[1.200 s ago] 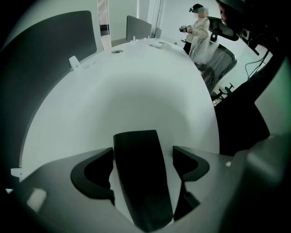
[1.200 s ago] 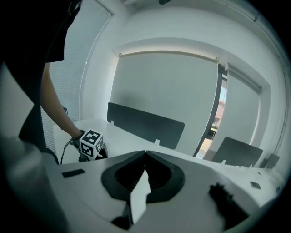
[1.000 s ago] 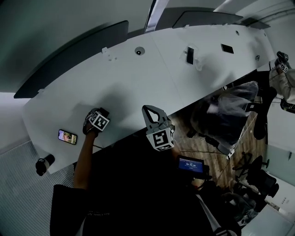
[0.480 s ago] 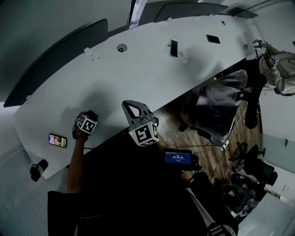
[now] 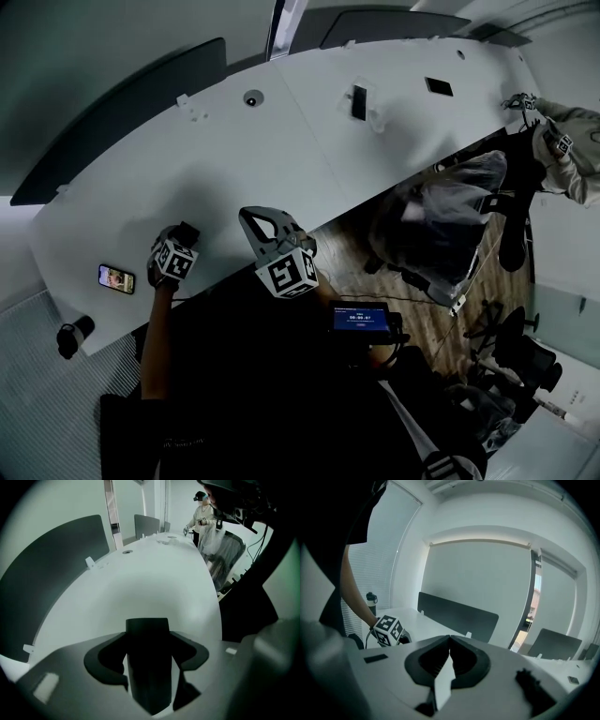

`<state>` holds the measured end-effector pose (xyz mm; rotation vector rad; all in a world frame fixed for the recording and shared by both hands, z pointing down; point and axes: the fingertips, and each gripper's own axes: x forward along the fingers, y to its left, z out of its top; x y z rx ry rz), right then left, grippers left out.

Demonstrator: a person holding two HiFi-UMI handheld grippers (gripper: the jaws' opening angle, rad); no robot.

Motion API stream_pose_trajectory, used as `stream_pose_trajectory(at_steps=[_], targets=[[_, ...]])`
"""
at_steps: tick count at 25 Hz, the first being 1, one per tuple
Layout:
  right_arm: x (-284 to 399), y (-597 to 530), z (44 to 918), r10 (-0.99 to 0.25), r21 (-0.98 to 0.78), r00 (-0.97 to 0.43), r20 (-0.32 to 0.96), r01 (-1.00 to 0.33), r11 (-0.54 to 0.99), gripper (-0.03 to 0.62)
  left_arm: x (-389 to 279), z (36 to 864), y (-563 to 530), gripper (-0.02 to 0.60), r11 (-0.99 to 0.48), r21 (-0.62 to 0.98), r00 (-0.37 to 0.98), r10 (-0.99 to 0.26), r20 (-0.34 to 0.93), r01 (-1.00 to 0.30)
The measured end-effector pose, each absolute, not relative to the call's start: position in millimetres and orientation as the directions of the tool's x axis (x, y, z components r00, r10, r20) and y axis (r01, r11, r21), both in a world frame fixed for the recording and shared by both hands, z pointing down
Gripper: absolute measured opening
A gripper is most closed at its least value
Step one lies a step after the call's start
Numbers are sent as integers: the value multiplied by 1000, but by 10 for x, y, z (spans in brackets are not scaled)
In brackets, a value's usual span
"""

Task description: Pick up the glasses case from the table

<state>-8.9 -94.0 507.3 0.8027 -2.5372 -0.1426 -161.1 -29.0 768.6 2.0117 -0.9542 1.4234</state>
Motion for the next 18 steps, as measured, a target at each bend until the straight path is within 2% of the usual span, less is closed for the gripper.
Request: stream_pose_trajectory(at_steps=[11, 18], targets=[[-234, -913, 5123, -512, 233, -753, 413, -456, 859, 8, -1699, 7217, -421, 293, -536, -75, 206, -446, 871, -841], [-316, -902, 5137, -485, 246, -772, 412, -418, 875, 8, -1742, 6839, -459, 291, -428, -58, 235, -600, 765, -902]])
